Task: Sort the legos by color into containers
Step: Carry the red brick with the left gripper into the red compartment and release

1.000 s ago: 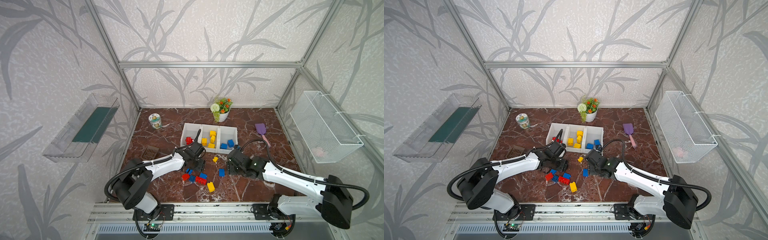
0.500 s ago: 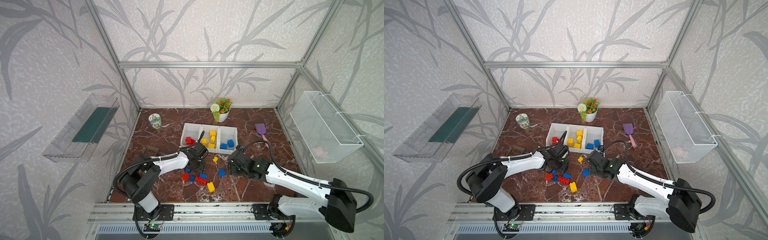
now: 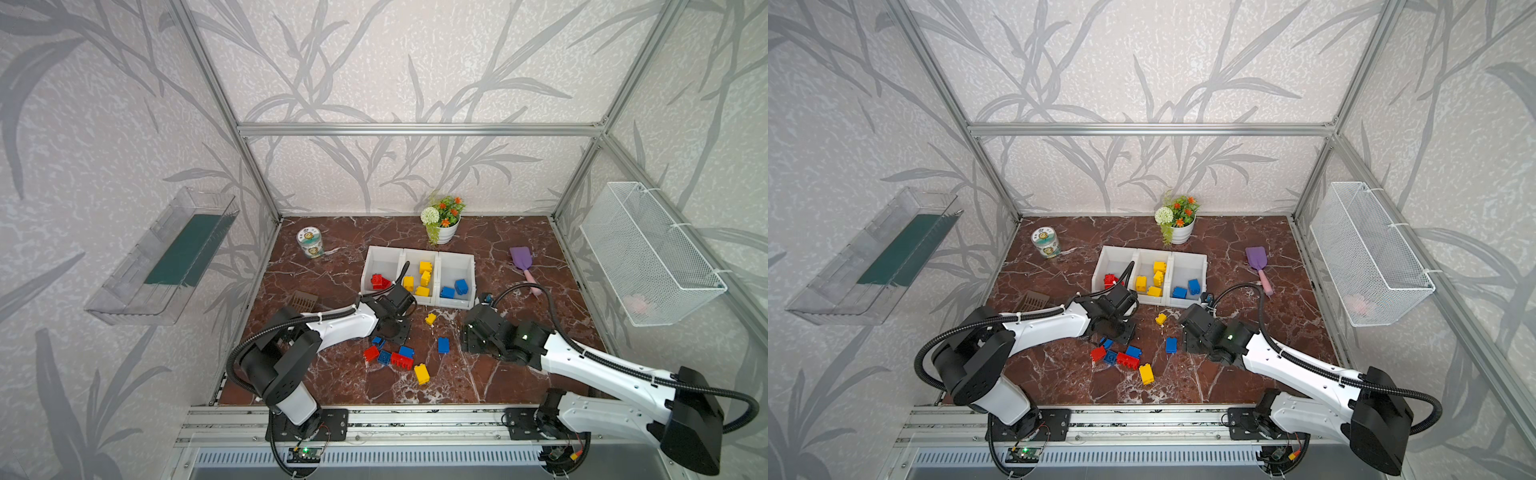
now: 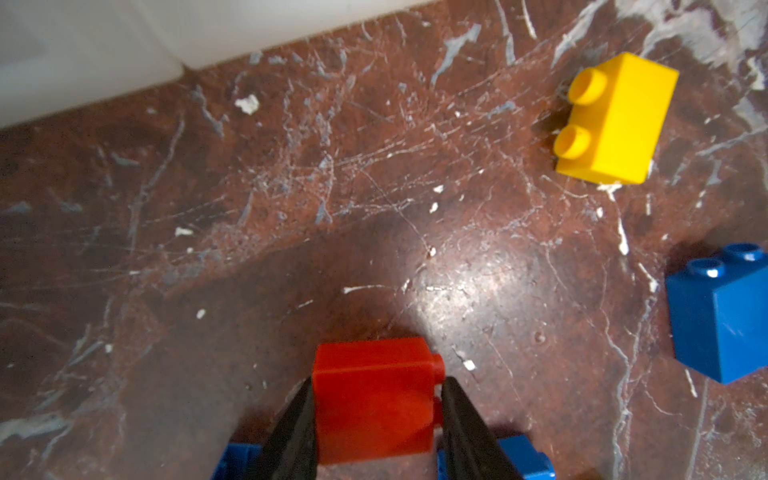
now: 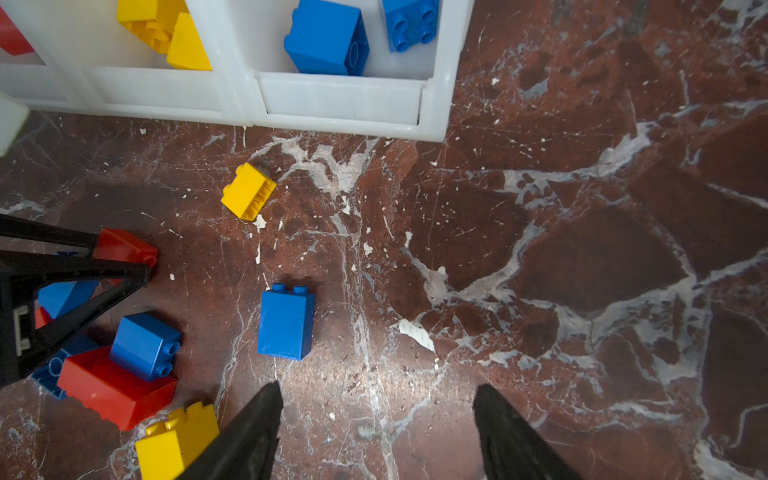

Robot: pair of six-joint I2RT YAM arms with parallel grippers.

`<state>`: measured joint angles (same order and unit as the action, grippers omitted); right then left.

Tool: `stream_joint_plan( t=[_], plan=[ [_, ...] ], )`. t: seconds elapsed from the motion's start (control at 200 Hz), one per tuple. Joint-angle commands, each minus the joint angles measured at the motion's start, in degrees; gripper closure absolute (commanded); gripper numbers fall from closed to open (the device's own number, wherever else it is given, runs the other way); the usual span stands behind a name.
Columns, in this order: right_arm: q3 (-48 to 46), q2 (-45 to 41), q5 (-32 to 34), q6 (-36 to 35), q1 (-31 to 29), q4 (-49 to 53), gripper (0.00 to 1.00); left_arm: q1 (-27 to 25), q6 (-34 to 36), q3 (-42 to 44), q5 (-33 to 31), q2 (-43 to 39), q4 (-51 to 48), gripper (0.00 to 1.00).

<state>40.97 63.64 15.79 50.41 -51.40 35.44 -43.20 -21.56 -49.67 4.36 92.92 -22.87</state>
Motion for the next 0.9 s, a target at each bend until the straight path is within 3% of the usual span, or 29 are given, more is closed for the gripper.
stream_joint_plan(
  t=[0.0, 0.415, 0.68, 0.895],
  plan=[
    [-0.5, -0.55, 1.42, 0.5, -0.37, 1.56, 0.27, -0.24, 0.25, -0.95, -1.01, -1.54, -0.35, 0.58],
    [0.39, 0.44, 1.25, -0.14, -0.37, 1.45, 0.27, 2.78, 0.85, -6.43, -5.86, -7.27, -3.94, 0.61],
    [0.6, 0.52, 1.46, -0.57, -0.37, 1.66, 0.27, 11.51, 4.13, -11.9, -5.59, -7.48, -1.74, 0.61],
    [0.97, 1.37, 1.88, -1.01, -0.37, 0.85, 0.27, 17.21, 4.68, -17.75, -4.5, -1.77, -0.87, 0.61]
  ],
)
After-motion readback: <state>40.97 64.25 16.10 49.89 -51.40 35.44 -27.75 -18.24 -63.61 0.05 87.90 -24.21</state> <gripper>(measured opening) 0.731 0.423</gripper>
